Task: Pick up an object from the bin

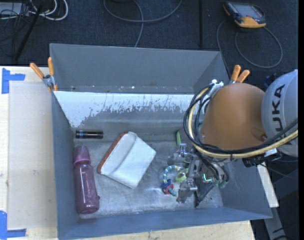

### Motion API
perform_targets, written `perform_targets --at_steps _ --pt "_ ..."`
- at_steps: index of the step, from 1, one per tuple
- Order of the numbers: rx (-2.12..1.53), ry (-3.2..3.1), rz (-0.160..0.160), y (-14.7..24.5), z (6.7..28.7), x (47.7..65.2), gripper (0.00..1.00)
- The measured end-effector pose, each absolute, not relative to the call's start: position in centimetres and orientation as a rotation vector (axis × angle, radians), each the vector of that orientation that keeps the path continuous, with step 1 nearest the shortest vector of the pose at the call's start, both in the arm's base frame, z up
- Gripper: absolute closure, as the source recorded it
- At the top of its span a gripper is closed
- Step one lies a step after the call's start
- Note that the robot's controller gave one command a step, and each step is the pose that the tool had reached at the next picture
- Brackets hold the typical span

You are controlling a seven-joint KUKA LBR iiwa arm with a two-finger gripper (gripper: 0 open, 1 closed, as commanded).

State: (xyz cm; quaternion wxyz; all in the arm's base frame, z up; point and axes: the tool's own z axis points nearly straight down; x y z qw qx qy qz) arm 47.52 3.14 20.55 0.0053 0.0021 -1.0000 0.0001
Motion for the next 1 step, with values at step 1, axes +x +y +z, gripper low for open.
perform_targets --at_steps 1 --pt "0.004 -3.139 -0.001 3.12 20.93 47.68 0.0"
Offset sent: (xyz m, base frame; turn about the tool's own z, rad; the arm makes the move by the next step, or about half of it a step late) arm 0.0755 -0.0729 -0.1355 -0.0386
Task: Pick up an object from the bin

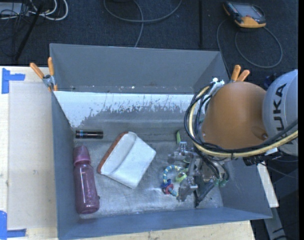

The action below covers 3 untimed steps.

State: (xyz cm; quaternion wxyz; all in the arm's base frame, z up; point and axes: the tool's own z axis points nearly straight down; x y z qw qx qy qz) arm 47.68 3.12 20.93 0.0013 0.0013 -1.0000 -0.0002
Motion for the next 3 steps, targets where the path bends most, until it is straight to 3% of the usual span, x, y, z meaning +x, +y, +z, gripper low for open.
perform_targets --at_steps 1,2,3 --pt "0.034 -3.146 0.0 -0.1 14.8 51.3 0.0" --pt "-0.084 -3.142 -0.001 -4.2 7.3 55.2 0.0" --pt "0.039 -3.14 0.0 -4.3 11.1 57.2 0.0"
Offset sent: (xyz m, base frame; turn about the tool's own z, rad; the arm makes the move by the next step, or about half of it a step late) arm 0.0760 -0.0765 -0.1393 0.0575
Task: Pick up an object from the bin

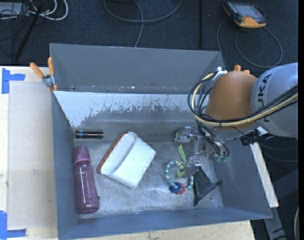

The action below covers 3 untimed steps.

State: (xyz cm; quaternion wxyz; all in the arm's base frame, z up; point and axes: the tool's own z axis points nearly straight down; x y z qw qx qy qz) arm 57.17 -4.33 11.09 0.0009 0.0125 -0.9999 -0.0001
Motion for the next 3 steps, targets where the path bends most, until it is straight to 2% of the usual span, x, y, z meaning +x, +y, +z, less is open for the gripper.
perform_targets --at_steps 1,2,3 --pt "-0.269 -3.131 -0.002 -6.2 8.8 53.9 0.0" --pt "-0.129 -3.139 -0.011 -10.8 7.5 57.4 1.0" --pt "-0.13 -3.139 -0.011 -10.8 7.5 57.4 1.0"
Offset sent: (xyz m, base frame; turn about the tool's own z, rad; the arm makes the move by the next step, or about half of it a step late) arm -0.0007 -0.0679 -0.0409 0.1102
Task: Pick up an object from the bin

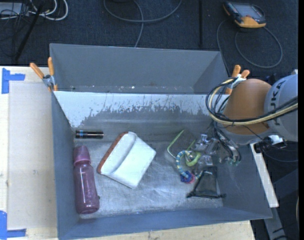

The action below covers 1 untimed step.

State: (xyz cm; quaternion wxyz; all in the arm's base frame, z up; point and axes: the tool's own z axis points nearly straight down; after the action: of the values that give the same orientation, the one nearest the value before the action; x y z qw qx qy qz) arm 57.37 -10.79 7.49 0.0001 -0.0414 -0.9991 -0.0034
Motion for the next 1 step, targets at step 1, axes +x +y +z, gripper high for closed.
perform_targets --at_steps 1 --pt "-0.13 -3.139 -0.009 -10.78 7.89 57.26 1.0"
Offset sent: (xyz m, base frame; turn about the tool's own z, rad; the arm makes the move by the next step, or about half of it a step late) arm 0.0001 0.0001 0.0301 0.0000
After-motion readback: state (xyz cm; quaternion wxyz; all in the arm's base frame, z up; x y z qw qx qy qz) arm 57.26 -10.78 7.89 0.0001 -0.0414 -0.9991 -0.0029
